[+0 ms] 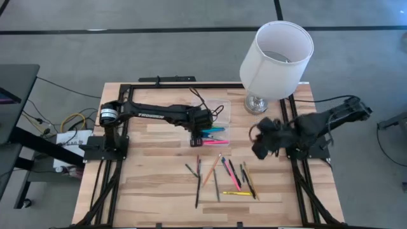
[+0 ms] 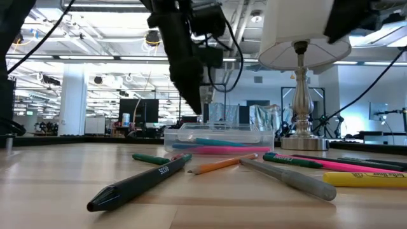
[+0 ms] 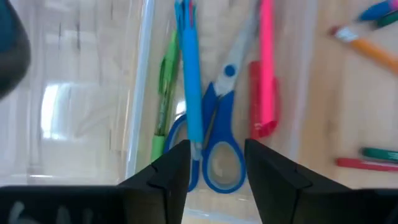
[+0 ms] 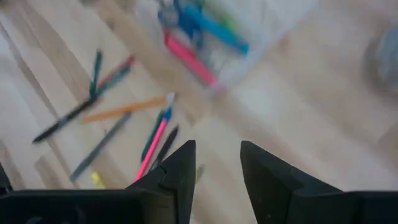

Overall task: Pick & place school supplies into a supply box
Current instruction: Put the black ballpen into the transparent supply box

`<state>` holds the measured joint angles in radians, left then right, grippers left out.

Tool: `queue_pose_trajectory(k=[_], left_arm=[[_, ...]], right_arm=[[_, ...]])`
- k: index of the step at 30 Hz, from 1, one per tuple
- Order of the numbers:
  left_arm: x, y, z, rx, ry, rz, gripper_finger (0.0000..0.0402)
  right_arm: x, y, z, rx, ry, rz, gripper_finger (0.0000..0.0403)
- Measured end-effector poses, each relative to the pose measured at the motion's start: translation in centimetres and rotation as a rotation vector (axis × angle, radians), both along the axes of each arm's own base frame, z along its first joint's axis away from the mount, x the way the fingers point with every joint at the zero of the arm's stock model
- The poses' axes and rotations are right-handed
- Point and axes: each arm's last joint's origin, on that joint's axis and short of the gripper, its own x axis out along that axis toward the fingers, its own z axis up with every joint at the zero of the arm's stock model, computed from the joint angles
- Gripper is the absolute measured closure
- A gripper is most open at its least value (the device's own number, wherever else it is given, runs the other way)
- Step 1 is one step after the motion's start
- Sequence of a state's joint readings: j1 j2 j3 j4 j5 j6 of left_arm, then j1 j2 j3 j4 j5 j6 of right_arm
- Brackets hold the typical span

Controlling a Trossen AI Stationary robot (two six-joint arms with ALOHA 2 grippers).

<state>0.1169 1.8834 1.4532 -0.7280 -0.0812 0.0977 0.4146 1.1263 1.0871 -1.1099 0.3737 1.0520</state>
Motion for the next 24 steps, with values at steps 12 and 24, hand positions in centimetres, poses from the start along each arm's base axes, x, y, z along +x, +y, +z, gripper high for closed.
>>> queue_pose_trajectory(k=[12, 24], left_arm=[[-4.2, 0.1, 7.1, 0.037, -0.239, -0.089, 0.0254], [-7.0, 0.0, 9.4, 0.078, -0.330, -0.099, 0.0254]], right_arm=[[3.9, 6.9, -7.0, 0.177, 0.109, -0.220, 0.0284], [6.0, 8.8, -12.4, 0.268, 0.291, -0.429, 0.0284]])
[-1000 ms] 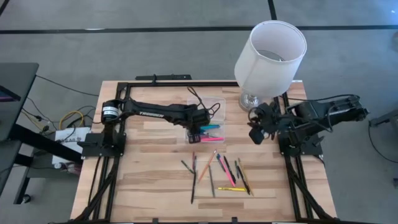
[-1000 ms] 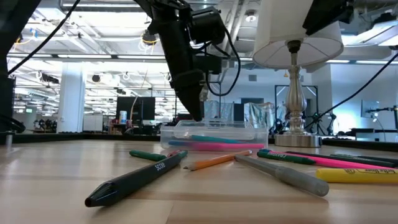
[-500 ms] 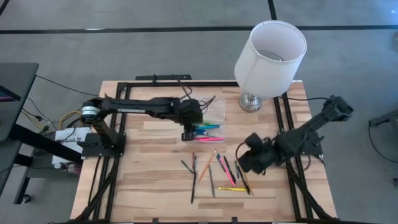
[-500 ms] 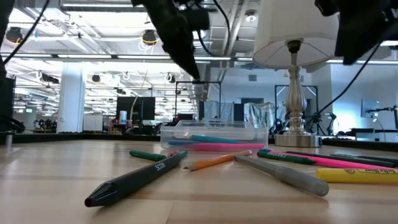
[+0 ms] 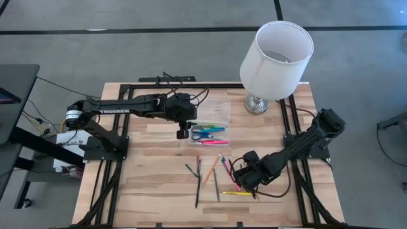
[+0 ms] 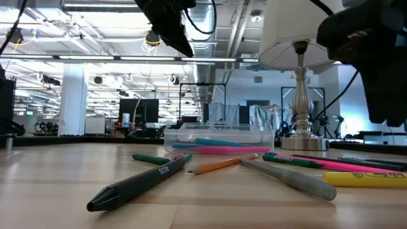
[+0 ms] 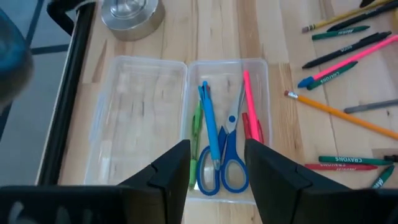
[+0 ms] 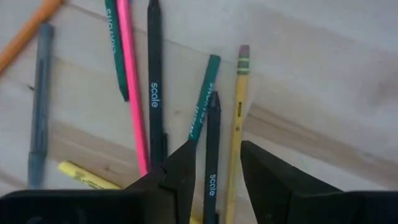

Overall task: Pick & place school supplies into a supply box
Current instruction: Put the black ballpen into the transparent supply box

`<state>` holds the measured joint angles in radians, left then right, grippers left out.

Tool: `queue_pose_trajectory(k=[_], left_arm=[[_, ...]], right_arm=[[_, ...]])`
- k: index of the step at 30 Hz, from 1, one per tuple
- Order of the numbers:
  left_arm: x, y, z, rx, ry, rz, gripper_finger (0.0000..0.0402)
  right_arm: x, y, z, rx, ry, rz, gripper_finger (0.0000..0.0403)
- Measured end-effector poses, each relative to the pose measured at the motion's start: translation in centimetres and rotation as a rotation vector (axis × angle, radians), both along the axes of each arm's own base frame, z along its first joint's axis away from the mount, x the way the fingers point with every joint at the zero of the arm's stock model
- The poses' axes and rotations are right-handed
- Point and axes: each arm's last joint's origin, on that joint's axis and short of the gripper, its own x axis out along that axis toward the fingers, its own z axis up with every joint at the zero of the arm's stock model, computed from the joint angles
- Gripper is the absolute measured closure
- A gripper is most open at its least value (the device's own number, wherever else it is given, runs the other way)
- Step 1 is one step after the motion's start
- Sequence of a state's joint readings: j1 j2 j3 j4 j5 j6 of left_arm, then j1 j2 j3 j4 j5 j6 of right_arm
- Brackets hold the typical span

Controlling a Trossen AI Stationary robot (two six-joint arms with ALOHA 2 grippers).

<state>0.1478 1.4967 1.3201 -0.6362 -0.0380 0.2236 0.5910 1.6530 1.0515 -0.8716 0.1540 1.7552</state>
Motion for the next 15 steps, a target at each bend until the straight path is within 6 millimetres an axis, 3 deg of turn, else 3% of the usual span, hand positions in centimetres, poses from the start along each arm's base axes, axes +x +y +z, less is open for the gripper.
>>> queue_pose_trajectory(k=[9, 15], left_arm=[[0.0, 0.1, -0.1, 0.008, 0.013, -0.010, 0.0254], [0.0, 0.1, -0.1, 0.009, 0.009, -0.010, 0.0254]], right_arm=[[1.7, -0.6, 0.0, 0.042, -0.098, -0.039, 0.0285], [1.8, -1.7, -1.4, 0.056, -0.113, -0.053, 0.0285]])
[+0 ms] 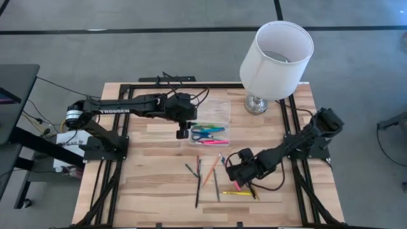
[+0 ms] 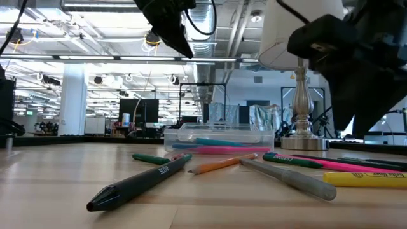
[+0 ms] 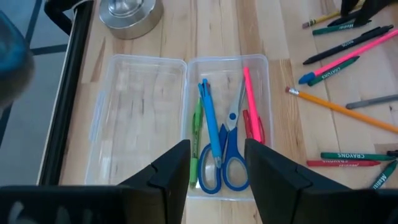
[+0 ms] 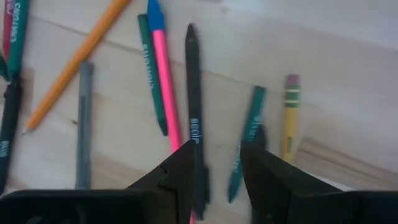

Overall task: Pick & place school supplies into a supply box
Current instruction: Put the black ballpen into the transparent supply box

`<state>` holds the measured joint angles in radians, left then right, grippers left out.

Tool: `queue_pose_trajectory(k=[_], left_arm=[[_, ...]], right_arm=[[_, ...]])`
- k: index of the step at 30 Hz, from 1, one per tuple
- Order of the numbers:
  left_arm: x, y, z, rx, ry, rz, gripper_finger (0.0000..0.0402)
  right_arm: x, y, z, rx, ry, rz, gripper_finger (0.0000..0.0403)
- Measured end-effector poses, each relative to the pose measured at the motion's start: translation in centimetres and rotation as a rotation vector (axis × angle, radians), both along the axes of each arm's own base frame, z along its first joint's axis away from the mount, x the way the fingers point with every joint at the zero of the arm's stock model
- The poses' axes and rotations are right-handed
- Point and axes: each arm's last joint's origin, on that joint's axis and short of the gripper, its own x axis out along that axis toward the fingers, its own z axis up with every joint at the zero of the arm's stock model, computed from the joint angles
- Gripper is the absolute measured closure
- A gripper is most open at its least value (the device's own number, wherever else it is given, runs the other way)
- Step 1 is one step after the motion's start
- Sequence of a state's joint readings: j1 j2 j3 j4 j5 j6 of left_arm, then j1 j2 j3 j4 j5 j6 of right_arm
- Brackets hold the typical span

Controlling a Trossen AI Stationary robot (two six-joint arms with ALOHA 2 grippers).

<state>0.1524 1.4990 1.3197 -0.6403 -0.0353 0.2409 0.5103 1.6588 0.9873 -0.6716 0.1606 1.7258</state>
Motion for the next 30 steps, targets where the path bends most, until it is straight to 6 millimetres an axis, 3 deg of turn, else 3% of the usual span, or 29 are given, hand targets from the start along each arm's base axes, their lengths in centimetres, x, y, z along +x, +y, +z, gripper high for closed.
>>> queue_pose_trajectory(k=[22, 30], left_arm=[[-0.2, 0.1, -0.2, -0.004, 0.026, 0.046, 0.0254], [-0.2, 0.1, -0.2, -0.010, 0.025, 0.053, 0.0254]], right_arm=[[-1.2, -0.6, -3.3, 0.075, -0.031, -0.018, 0.0285], [-1.4, -0.7, -3.4, 0.063, -0.006, 0.028, 0.0285]])
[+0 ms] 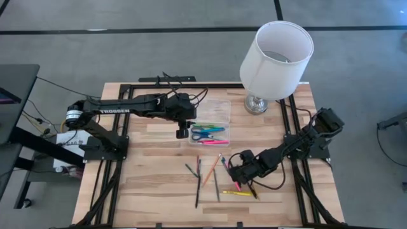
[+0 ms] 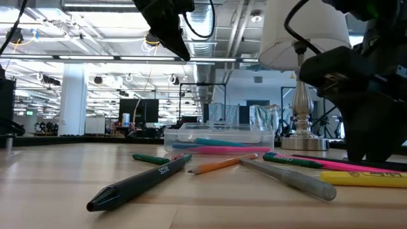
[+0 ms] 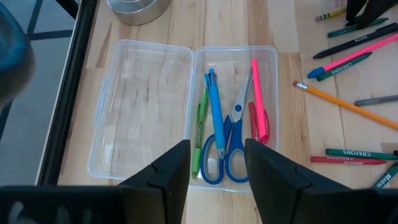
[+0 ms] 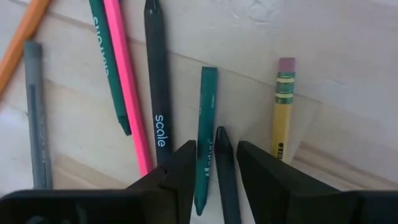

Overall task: Pick & place school supplies into a supply box
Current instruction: Put the black ballpen into the transparent supply box

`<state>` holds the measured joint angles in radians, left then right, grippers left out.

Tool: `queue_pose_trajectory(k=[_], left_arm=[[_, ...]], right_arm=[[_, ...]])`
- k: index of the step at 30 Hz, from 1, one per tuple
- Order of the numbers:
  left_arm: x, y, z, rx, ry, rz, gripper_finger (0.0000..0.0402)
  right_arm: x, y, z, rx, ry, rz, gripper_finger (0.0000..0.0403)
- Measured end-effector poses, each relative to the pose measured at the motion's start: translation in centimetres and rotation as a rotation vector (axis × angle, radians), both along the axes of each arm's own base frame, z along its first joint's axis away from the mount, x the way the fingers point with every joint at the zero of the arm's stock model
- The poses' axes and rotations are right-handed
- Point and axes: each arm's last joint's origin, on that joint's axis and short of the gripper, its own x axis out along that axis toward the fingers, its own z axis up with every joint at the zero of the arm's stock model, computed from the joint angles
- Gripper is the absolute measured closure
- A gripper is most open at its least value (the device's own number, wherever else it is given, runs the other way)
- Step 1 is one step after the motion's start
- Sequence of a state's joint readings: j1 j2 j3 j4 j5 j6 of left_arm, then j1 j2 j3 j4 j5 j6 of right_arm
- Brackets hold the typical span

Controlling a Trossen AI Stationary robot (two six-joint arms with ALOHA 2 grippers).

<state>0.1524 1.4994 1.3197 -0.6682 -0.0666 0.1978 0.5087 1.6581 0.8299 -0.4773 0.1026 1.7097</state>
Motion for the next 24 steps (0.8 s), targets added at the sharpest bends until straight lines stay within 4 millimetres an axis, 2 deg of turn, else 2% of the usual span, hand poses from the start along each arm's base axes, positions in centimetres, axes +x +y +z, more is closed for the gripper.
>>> queue_pose_trajectory(k=[10, 18, 24], left_arm=[[0.0, 0.0, 0.0, -0.001, -0.002, 0.002, 0.0254], [0.0, 0.0, 0.0, -0.001, -0.005, 0.003, 0.0254], [0.1, 0.0, 0.1, -0.004, -0.012, 0.007, 0.0254]], right_arm=[[-0.6, 1.0, 0.7, 0.026, -0.018, 0.088, 0.0285], [-1.3, 2.2, 0.5, 0.067, 0.014, 0.172, 0.0285], [-1.8, 2.3, 0.3, 0.074, 0.062, 0.191, 0.0291]])
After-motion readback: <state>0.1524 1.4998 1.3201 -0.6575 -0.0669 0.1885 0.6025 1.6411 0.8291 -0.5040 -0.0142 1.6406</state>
